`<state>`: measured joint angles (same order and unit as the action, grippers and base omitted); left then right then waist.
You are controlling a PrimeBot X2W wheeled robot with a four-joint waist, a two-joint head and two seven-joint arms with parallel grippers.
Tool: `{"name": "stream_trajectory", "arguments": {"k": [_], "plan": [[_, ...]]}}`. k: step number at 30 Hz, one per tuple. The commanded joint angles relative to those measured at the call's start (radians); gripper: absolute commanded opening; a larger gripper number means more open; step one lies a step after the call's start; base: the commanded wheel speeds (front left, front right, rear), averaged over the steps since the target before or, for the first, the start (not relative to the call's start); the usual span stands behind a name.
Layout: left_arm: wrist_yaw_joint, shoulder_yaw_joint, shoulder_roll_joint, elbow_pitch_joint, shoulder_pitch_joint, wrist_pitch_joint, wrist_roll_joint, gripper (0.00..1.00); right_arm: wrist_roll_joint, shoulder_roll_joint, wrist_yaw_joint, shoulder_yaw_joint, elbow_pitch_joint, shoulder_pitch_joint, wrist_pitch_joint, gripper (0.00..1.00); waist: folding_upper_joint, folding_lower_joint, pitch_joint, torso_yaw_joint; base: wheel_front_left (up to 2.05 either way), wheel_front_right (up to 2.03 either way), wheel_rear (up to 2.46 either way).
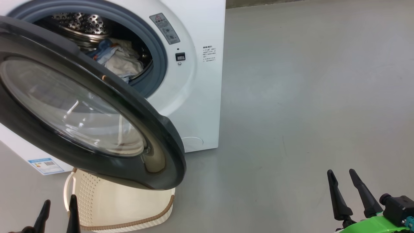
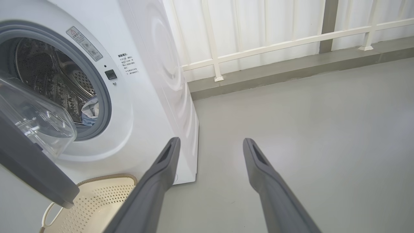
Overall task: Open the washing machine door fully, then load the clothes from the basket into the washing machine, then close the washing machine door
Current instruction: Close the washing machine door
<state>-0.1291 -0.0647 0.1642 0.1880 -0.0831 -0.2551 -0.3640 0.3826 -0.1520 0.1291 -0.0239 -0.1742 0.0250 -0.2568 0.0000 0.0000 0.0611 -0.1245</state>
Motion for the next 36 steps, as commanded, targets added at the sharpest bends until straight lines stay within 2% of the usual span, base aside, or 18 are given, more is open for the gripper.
{"name": "stream_trajectory", "arguments": {"k": [1, 8, 21, 22, 24, 25, 31, 36], "plan": [[-0.002, -0.046, 0.006, -0.026, 0.014, -0.007, 0.021, 1.0, 0.006, -0.011, 0.002, 0.024, 0.022, -0.022, -0.005, 1.0, 0.0, 0.0, 0.002, 0.001, 0.0, 0.0, 0.0], [-0.002, -0.062, -0.023, -0.03, 0.006, -0.007, 0.034, 1.0, 0.009, -0.015, 0.002, 0.028, 0.021, -0.032, -0.005, 1.0, 0.0, 0.0, 0.008, 0.009, 0.0, 0.0, 0.0], [-0.002, -0.052, -0.027, -0.027, 0.015, -0.007, 0.026, 1.0, 0.008, -0.008, 0.002, 0.038, 0.017, -0.041, -0.005, 1.0, 0.0, 0.0, 0.003, 0.032, 0.0, 0.0, 0.0], [-0.002, -0.052, -0.029, -0.028, 0.015, -0.007, 0.025, 1.0, 0.01, -0.007, 0.002, 0.044, 0.015, -0.042, -0.005, 0.84, 0.0, 0.0, 0.003, 0.035, 0.0, 0.0, 0.0], [-0.002, -0.051, -0.032, -0.03, 0.014, -0.007, 0.024, 1.0, 0.016, -0.004, 0.002, 0.059, 0.011, -0.047, -0.005, 0.08, 0.0, 0.0, 0.003, 0.04, 0.0, 0.0, 0.0], [-0.002, -0.049, -0.033, -0.031, 0.013, -0.007, 0.023, 1.0, 0.018, 0.0, 0.002, 0.066, 0.009, -0.052, -0.005, 0.0, 0.0, 0.0, 0.003, 0.043, 0.0, 0.0, 0.0], [-0.002, -0.044, -0.047, -0.034, 0.012, -0.007, 0.022, 1.0, 0.031, 0.024, 0.002, 0.109, 0.004, -0.108, -0.005, 0.0, 0.0, 0.0, 0.003, 0.061, 0.0, 0.0, 0.0], [-0.002, -0.042, -0.051, -0.038, 0.014, -0.007, 0.024, 1.0, 0.047, 0.034, 0.002, 0.126, 0.058, -0.186, -0.005, 0.0, 0.0, 0.0, 0.001, 0.075, 0.0, 0.0, 0.0]]}}
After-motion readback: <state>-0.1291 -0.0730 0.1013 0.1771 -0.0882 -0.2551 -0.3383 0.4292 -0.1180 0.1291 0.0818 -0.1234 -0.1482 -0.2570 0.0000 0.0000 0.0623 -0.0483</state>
